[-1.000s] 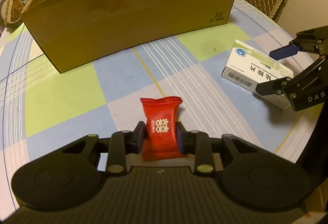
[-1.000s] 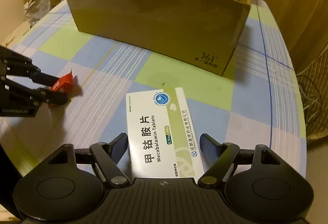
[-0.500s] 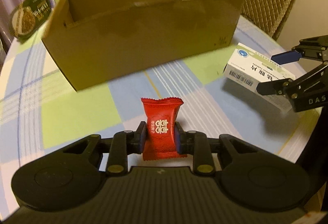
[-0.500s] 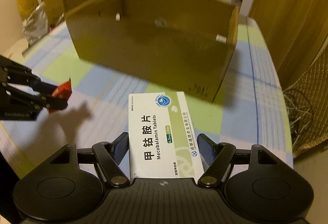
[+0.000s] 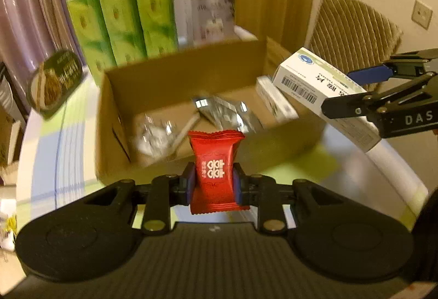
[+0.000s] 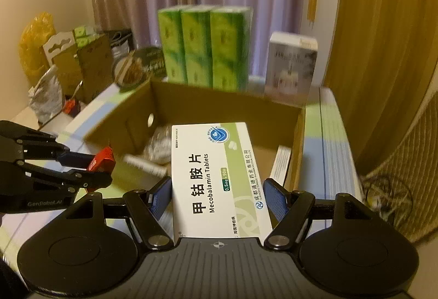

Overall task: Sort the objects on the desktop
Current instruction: 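Lift and carry the candy packet and medicine box over the cardboard box, then open the left tool dropping the candy while the right tool releases the medicine box into the box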

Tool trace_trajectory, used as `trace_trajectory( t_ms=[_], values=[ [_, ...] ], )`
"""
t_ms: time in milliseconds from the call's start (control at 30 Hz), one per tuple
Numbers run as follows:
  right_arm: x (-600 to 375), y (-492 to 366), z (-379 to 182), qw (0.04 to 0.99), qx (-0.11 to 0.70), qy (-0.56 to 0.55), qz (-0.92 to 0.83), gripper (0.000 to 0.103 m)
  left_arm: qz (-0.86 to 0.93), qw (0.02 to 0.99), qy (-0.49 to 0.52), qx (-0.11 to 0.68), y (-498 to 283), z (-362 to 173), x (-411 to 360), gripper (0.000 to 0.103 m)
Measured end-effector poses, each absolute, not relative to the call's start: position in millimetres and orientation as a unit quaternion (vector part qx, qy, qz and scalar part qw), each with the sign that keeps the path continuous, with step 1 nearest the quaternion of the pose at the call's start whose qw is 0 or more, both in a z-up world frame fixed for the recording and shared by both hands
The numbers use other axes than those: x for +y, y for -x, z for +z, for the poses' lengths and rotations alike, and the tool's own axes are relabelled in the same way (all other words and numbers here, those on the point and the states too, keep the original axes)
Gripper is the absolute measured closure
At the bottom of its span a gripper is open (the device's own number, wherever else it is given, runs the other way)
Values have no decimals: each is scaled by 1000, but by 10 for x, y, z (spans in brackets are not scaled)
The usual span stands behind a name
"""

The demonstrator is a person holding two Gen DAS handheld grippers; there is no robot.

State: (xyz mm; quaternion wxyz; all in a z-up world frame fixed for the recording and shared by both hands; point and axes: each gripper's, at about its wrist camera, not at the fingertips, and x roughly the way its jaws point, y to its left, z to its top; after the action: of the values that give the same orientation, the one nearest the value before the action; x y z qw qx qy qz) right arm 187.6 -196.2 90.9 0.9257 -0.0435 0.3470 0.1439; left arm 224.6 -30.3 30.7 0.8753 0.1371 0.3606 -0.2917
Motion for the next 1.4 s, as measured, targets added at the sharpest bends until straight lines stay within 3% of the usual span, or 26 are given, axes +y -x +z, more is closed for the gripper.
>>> trace_trajectory(
  t_ms=[267,767,833,867,900,1400],
  values=[
    [-2027,-2500,971,922,363,12,132,34,-280,883,-119,357,-2802,474,-432,80],
    [-2131,-2850,657,914,389,-9,117,34,-282,875,-122,375,-3132,170,-667,80],
    [-2143,-2870,636,915,386,-15,114,34,-274,879,-122,371,-3151,150,-680,68],
    [-2159,-2876,625,917,383,-19,112,33,-268,881,-121,370,-3159,142,-678,46],
    [-2181,-2888,613,917,382,-25,109,32,-265,883,-118,368,-3159,139,-671,41],
    [-2331,-2792,563,918,382,-45,97,19,-259,880,-128,376,-3037,63,-579,41]
  ],
)
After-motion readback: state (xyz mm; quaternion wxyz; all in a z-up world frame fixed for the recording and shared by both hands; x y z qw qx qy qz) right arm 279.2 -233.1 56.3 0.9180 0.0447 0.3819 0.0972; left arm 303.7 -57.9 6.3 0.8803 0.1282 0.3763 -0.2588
